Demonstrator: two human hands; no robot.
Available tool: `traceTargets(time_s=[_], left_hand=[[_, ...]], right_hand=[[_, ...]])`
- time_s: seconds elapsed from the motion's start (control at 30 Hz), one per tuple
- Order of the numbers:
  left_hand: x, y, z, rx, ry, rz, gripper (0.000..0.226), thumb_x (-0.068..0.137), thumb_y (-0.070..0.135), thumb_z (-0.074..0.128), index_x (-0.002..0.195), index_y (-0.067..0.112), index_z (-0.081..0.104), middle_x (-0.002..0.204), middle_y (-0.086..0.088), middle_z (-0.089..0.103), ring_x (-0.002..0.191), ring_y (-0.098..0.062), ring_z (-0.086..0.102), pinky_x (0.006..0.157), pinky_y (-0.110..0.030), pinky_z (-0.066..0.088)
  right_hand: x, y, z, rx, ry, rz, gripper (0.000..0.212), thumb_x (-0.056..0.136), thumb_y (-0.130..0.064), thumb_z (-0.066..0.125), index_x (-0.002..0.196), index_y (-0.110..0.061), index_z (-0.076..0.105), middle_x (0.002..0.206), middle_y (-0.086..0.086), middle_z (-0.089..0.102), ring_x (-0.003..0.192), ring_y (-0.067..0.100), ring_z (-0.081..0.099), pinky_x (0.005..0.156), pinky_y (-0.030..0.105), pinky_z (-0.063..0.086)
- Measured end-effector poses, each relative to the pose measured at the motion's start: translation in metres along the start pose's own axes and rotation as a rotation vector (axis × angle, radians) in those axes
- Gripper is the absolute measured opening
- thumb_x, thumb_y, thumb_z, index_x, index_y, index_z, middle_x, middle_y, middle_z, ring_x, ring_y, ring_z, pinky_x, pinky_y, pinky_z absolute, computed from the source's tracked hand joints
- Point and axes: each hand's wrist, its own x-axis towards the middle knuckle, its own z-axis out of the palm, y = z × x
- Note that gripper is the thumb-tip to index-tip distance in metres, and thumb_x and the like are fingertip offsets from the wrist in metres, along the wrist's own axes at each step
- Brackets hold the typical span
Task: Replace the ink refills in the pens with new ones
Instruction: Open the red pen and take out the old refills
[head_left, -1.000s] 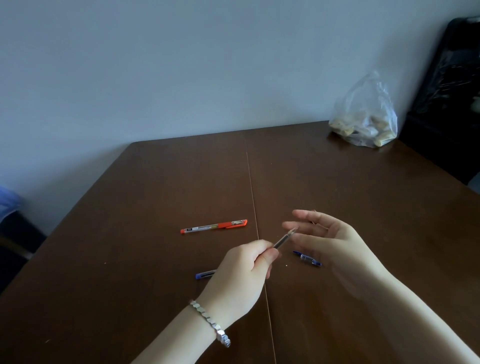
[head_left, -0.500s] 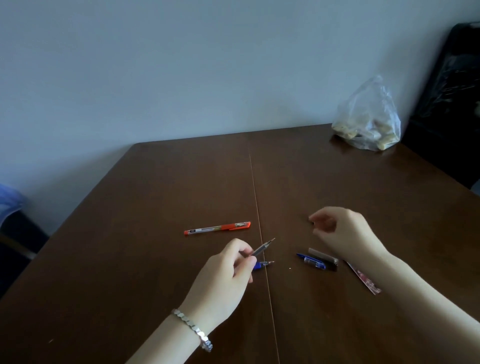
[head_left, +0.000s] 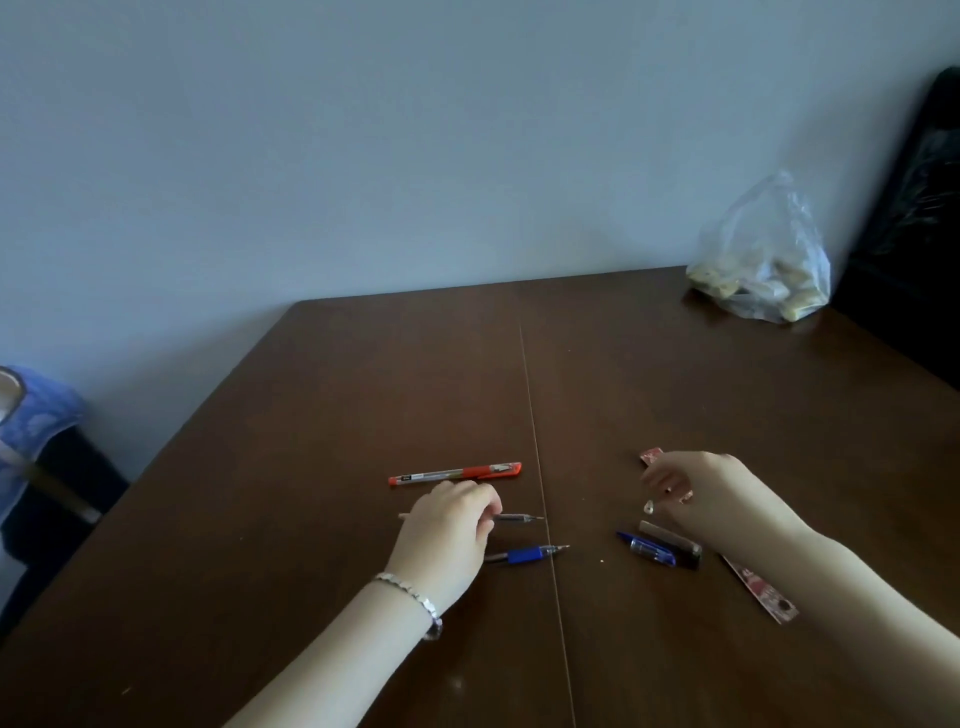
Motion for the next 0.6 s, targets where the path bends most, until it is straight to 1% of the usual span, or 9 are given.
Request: traceTargets(time_s=[0.07, 0.13, 0.2, 0.27, 0.33, 0.4, 0.5, 0.57, 0.6], left_hand=[[0.006, -0.004, 0.006, 0.070, -0.045, 0.044, 0.015, 0.089, 0.017, 0.050, 0.101, 0.022, 0.058, 0.105, 0.005, 0.062, 0.099, -0.012, 0.052, 0.088, -0.026, 0.044], [0.009, -0.010, 0.009, 0.110, -0.062, 0.087, 0.015, 0.088, 0.021, 0.051, 0.101, 0.022, 0.058, 0.105, 0.005, 0.061, 0.098, -0.012, 0.053, 0.090, -0.027, 0.043], [0.014, -0.015, 0.007, 0.138, -0.015, 0.119, 0.015, 0.088, 0.026, 0.051, 0.100, 0.022, 0.059, 0.103, 0.005, 0.061, 0.096, -0.013, 0.055, 0.089, -0.029, 0.043], [0.023, -0.021, 0.004, 0.185, 0.074, 0.121, 0.018, 0.089, 0.025, 0.050, 0.103, 0.021, 0.059, 0.104, 0.003, 0.061, 0.096, -0.015, 0.055, 0.086, -0.030, 0.045], [0.034, -0.026, 0.003, 0.261, 0.103, 0.087, 0.025, 0.090, 0.024, 0.048, 0.113, 0.019, 0.055, 0.113, 0.002, 0.058, 0.103, -0.018, 0.051, 0.086, -0.032, 0.043], [0.043, -0.032, 0.006, 0.307, 0.027, 0.020, 0.028, 0.090, 0.026, 0.047, 0.117, 0.020, 0.053, 0.120, 0.003, 0.053, 0.110, -0.020, 0.045, 0.089, -0.033, 0.039], [0.051, -0.039, 0.011, 0.347, -0.068, -0.074, 0.022, 0.091, 0.030, 0.047, 0.108, 0.021, 0.056, 0.116, 0.001, 0.054, 0.106, -0.021, 0.044, 0.085, -0.032, 0.038], [0.052, -0.037, 0.009, 0.379, -0.073, -0.097, 0.019, 0.091, 0.030, 0.045, 0.102, 0.019, 0.054, 0.109, -0.001, 0.056, 0.102, -0.022, 0.045, 0.083, -0.032, 0.038], [0.051, -0.033, 0.006, 0.400, -0.057, -0.084, 0.018, 0.092, 0.030, 0.043, 0.101, 0.017, 0.052, 0.106, -0.002, 0.058, 0.099, -0.023, 0.047, 0.081, -0.033, 0.039]], right_hand=[[-0.010, 0.002, -0.007, 0.032, 0.028, -0.034, 0.021, 0.075, -0.014, 0.062, 0.083, -0.033, 0.065, 0.076, -0.021, 0.061, 0.078, 0.002, 0.058, 0.071, 0.023, 0.048], [-0.018, 0.004, -0.012, 0.051, 0.012, -0.063, 0.021, 0.076, -0.014, 0.061, 0.083, -0.034, 0.065, 0.076, -0.020, 0.063, 0.076, -0.003, 0.058, 0.066, 0.018, 0.047], [-0.023, 0.006, -0.014, 0.050, -0.029, -0.078, 0.020, 0.078, -0.016, 0.062, 0.085, -0.034, 0.066, 0.081, -0.016, 0.066, 0.076, -0.002, 0.059, 0.068, 0.019, 0.050], [-0.025, 0.007, -0.014, 0.049, -0.044, -0.085, 0.018, 0.078, -0.019, 0.062, 0.087, -0.034, 0.066, 0.084, -0.014, 0.067, 0.077, -0.001, 0.060, 0.072, 0.023, 0.052], [-0.026, 0.006, -0.012, 0.067, -0.037, -0.095, 0.015, 0.078, -0.022, 0.062, 0.087, -0.035, 0.065, 0.084, -0.013, 0.067, 0.077, -0.002, 0.060, 0.073, 0.023, 0.052], [-0.028, 0.003, -0.009, 0.076, -0.035, -0.111, 0.014, 0.079, -0.023, 0.063, 0.086, -0.036, 0.063, 0.084, -0.014, 0.066, 0.077, -0.002, 0.060, 0.071, 0.019, 0.051], [-0.032, -0.002, -0.004, 0.098, -0.039, -0.140, 0.019, 0.079, -0.020, 0.063, 0.081, -0.039, 0.061, 0.078, -0.012, 0.067, 0.071, -0.004, 0.060, 0.064, 0.013, 0.049], [-0.034, -0.006, 0.000, 0.118, -0.031, -0.157, 0.019, 0.078, -0.017, 0.063, 0.080, -0.036, 0.063, 0.072, -0.013, 0.065, 0.068, -0.004, 0.060, 0.061, 0.007, 0.046], [-0.036, -0.008, 0.003, 0.130, -0.017, -0.161, 0.017, 0.078, -0.017, 0.063, 0.082, -0.033, 0.065, 0.071, -0.014, 0.065, 0.068, -0.004, 0.060, 0.060, 0.005, 0.044]])
